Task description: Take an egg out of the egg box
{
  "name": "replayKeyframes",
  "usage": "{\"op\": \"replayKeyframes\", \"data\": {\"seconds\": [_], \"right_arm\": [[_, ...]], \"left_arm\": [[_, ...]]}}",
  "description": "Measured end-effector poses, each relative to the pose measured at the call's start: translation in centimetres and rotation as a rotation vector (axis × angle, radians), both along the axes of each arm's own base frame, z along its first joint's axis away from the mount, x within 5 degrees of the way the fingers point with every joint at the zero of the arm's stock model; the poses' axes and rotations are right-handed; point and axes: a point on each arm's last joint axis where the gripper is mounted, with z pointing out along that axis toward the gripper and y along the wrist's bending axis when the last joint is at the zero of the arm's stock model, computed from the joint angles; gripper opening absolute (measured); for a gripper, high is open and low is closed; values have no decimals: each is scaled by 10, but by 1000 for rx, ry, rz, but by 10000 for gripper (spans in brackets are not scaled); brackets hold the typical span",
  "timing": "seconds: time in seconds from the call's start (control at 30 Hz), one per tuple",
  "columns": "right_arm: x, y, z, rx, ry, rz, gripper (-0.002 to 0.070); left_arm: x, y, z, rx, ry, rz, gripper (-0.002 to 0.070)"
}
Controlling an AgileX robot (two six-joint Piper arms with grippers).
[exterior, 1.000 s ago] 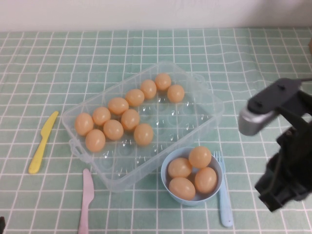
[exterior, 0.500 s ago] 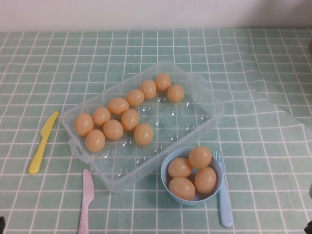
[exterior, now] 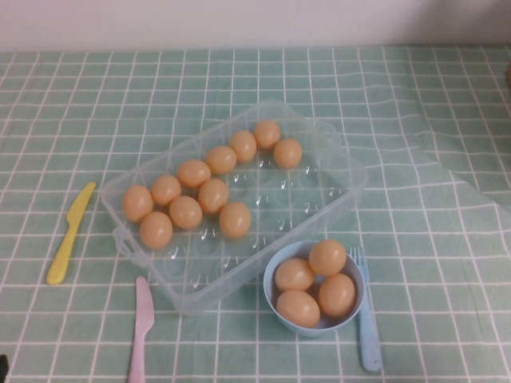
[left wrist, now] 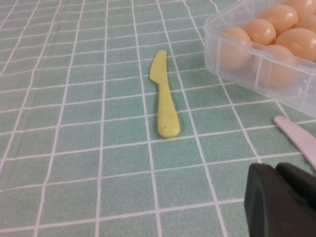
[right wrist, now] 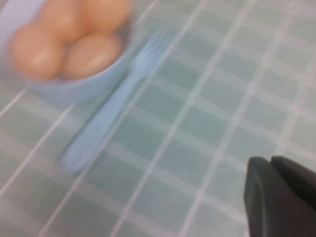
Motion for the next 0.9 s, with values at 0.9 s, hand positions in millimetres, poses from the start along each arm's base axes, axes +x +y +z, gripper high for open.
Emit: {"op": "replayKeyframes", "data": {"seconds": [0.9], "right_arm": [[-51, -48, -56, 163, -328, -444, -17]], "left_arm": [[0, 0, 0, 0, 0, 0, -5]]}}
